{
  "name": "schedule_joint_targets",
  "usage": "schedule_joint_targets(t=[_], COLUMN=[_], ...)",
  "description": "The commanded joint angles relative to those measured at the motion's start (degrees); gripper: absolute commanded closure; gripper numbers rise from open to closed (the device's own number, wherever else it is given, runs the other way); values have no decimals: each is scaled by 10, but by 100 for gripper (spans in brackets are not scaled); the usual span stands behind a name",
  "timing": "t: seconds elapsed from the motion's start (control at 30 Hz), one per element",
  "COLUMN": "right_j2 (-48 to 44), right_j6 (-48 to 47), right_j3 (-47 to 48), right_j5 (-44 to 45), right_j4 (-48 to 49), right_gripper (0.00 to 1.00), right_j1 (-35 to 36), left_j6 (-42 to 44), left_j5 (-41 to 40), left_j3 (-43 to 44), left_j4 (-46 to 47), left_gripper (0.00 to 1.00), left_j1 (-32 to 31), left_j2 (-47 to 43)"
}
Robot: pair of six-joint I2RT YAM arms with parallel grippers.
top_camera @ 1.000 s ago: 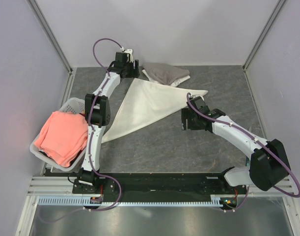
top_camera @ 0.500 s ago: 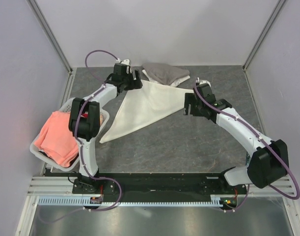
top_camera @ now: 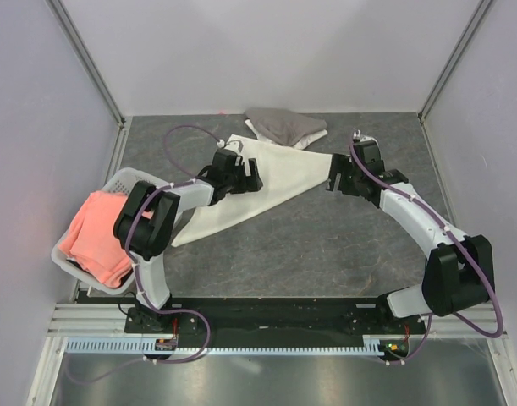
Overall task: Fold the napkin, place the utensils inside, and roll it up
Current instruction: Fold the napkin, then grab a utensil with the right arm
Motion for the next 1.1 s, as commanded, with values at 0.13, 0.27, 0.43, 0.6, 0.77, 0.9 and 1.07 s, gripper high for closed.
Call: schedule_joint_targets(t=[0.13, 0.27, 0.43, 0.6, 0.77, 0.9, 1.07], right_j2=[-64, -94, -126, -166, -195, -178, -158], right_j6=[32, 45, 44, 37, 9, 39, 44], right_j3=[-75, -104, -129, -154, -185, -190, -201], right_j5=[-2, 16, 27, 65, 119, 134, 90], right_j4=[21, 12, -11, -45, -51, -71, -63], right_gripper=[10, 5, 2, 2, 2, 2, 2], right_j1=[-52, -94, -159, -279, -367, -396, -459], left_j6=[-47, -75, -108, -131, -111, -90, -60], left_j5=[-13, -32, -46, -45, -37, -37, -45], left_j3=[-108, -169, -216, -260, -237, -214, -196], left_j4=[46, 46, 43, 53, 36, 3, -37], left_gripper=[7, 7, 7, 6, 6, 5, 4], left_j1=[-42, -86, -115, -141, -149, -149, -149], left_j2=[-74, -105, -128, -155, -190, -244, -316])
